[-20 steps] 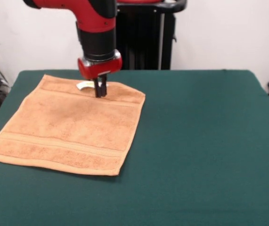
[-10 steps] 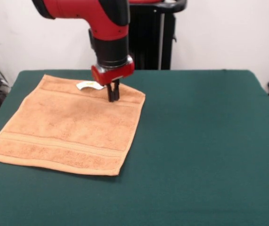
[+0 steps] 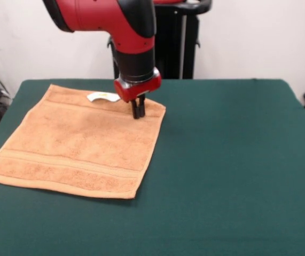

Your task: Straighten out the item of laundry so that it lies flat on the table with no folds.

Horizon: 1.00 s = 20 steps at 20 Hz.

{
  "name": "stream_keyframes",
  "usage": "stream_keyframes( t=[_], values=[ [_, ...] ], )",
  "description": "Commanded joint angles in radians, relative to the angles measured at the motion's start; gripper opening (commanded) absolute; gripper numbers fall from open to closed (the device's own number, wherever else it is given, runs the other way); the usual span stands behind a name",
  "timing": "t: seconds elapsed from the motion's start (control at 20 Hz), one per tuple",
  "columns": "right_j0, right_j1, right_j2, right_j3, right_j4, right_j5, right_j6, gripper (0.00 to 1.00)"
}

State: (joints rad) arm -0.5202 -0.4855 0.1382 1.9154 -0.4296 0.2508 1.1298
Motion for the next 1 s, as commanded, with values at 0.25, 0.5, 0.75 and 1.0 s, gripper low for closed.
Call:
stream_keyframes(
  t=[0.25,0.5,0.75,1.0],
  values=[
    [0.102,0.081,0.005,-0.001,0.115,0.086,0.235,0.0],
    [0.128,0.09,-0.02,-0.015,0.143,0.114,0.233,0.0],
    [0.149,0.092,-0.04,-0.02,0.163,0.109,0.227,0.0],
    [0.204,0.134,-0.138,-0.062,0.124,-0.056,0.255,0.0]
  ],
)
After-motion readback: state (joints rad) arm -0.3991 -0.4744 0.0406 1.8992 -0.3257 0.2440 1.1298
